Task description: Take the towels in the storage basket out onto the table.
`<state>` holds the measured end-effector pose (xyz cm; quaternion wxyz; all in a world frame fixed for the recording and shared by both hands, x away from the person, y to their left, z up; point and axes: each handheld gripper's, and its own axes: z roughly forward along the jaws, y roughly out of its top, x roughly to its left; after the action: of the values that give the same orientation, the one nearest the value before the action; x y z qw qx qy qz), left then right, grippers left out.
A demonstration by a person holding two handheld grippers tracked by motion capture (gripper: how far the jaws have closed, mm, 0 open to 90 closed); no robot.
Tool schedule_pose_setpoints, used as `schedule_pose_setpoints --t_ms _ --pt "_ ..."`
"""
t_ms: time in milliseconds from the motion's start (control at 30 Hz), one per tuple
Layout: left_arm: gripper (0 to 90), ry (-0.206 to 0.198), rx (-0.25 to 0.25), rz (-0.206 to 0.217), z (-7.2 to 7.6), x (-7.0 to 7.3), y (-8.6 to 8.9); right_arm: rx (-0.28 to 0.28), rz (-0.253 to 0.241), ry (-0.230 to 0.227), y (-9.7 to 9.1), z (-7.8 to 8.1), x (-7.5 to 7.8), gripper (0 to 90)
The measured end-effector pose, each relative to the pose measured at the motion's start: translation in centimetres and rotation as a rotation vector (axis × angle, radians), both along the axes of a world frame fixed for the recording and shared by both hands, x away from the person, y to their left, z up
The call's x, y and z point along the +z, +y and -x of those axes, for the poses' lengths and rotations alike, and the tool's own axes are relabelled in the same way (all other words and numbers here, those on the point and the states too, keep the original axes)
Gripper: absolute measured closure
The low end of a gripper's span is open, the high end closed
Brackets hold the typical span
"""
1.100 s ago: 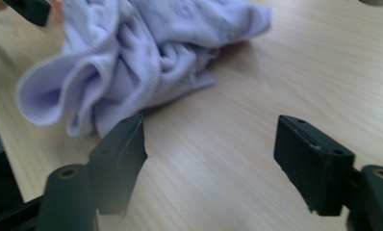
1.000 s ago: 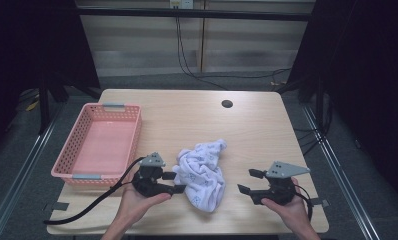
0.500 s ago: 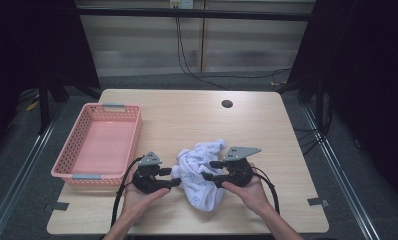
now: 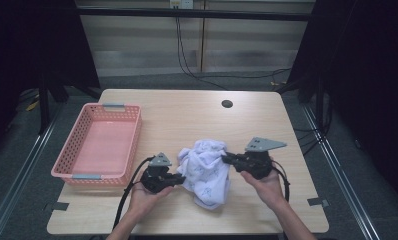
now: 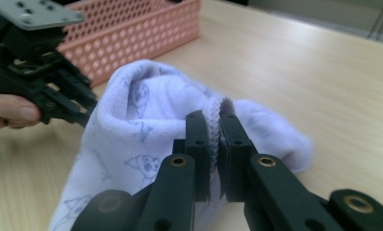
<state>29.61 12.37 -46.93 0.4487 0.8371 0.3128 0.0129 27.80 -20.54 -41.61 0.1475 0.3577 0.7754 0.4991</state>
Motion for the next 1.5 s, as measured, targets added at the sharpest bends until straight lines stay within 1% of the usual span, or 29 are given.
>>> schedule_pose_setpoints --t_ms 67,100,167,233,267,300,367,400,433,467,533,567,633,667,733,767,800,900,967,1033,1100,1200,1267,1300,1333,1367,1400,1433,1500 --pt "84.4 -0.011 0.013 0.013 0.1 0.5 0.4 -0.024 -0.008 -0.012 -0.8 -0.1 0.4 84.7" --pt "84.5 -0.039 0.026 0.024 0.3 1.6 1.2 -0.078 -0.03 -0.025 -2.6 -0.2 1.1 84.8" --pt "84.5 -0.053 0.042 0.056 0.3 2.8 1.9 -0.124 -0.031 -0.047 -3.9 -0.3 1.8 84.9" --pt "84.6 -0.093 0.056 0.068 0.3 4.2 2.4 -0.167 -0.051 -0.065 -5.4 -0.5 2.8 85.0" --pt "84.6 -0.093 0.056 0.068 0.3 4.2 2.4 -0.196 -0.052 -0.082 -6.1 -0.6 3.4 85.1" --pt "84.7 -0.118 0.07 0.087 0.3 5.7 3.0 -0.212 -0.056 -0.093 -6.8 -0.7 3.9 85.2" --pt "84.7 -0.151 0.083 0.112 0.3 7.3 3.8 -0.263 -0.056 -0.126 -8.2 -0.8 5.2 85.3" --pt "84.8 -0.151 0.083 0.112 0.3 7.3 3.8 -0.274 -0.066 -0.134 -8.9 -1.0 5.8 85.4" --pt "84.7 -0.177 0.106 0.146 0.4 8.8 4.8 -0.304 -0.059 -0.149 -9.5 -1.2 6.4 85.5" --pt "84.8 -0.189 0.121 0.167 0.5 9.4 5.4 -0.326 -0.057 -0.155 -10.1 -1.4 7.0 85.6" --pt "84.8 -0.208 0.142 0.18 0.5 10.0 6.0 -0.34 -0.057 -0.163 -10.7 -1.6 7.5 85.6" --pt "84.8 -0.219 0.161 0.214 0.7 11.0 7.0 -0.386 -0.033 -0.185 -11.7 -2.2 8.4 85.7" --pt "84.8 -0.237 0.196 0.234 0.9 11.5 7.9 -0.417 -0.039 -0.201 -12.7 -2.7 9.3 85.7" --pt "84.7 -0.221 0.185 0.256 0.9 11.4 8.2 -0.428 -0.037 -0.205 -13.0 -3.0 9.5 85.7" --pt "84.3 -0.209 0.182 0.256 0.9 11.2 8.2 -0.425 -0.028 -0.202 -13.1 -3.3 9.6 85.6" --pt "83.7 -0.185 0.16 0.228 1.0 10.3 7.9 -0.426 0.001 -0.183 -13.1 -4.0 9.0 85.0" --pt "82.9 -0.17 0.148 0.227 1.1 9.7 7.7 -0.414 0.022 -0.167 -12.9 -4.3 8.5 83.6" --pt "80.7 -0.133 0.126 0.187 1.3 8.2 7.0 -0.388 0.042 -0.129 -12.5 -4.8 6.6 71.0" --pt "71.7 -0.119 0.116 0.183 1.2 7.8 6.8 -0.387 0.028 -0.117 -12.3 -4.6 5.6 59.8" --pt "68.0 -0.107 0.119 0.177 1.2 7.3 6.6 -0.383 0.024 -0.11 -12.2 -4.5 5.3 58.3" --pt "62.4 -0.088 0.115 0.158 1.0 6.6 6.2 -0.354 0.019 -0.097 -11.6 -3.6 4.6 55.5" --pt "61.3 -0.036 0.094 0.129 0.7 5.1 5.5 -0.29 0.037 -0.07 -10.0 -2.4 3.4 54.4" --pt "60.4 -0.025 0.078 0.113 0.6 4.5 5.1 -0.247 0.033 -0.041 -8.9 -1.6 2.2 54.3" --pt "60.3 -0.002 0.035 0.074 0.8 3.0 4.2 -0.229 0.039 -0.023 -8.4 -1.3 1.5 54.3" --pt "59.7 -0.002 0.035 0.074 0.8 3.0 4.2 -0.207 0.041 -0.007 -7.8 -1.0 0.8 54.3" --pt "58.0 0.023 0.003 0.028 0.9 1.3 3.5 -0.189 0.042 0.007 -7.4 -0.7 0.2 54.3" --pt "56.5 0.023 0.003 0.028 0.9 1.3 3.5 -0.175 0.036 0.029 -6.9 -0.4 -0.5 54.5" --pt "54.9 0.051 -0.036 -0.004 1.1 0.0 2.9 -0.161 0.038 0.041 -6.5 -0.2 -1.1 54.6" --pt "50.4 0.059 -0.062 -0.024 1.2 -0.4 2.6 -0.149 0.038 0.052 -6.1 0.0 -1.7 55.1"
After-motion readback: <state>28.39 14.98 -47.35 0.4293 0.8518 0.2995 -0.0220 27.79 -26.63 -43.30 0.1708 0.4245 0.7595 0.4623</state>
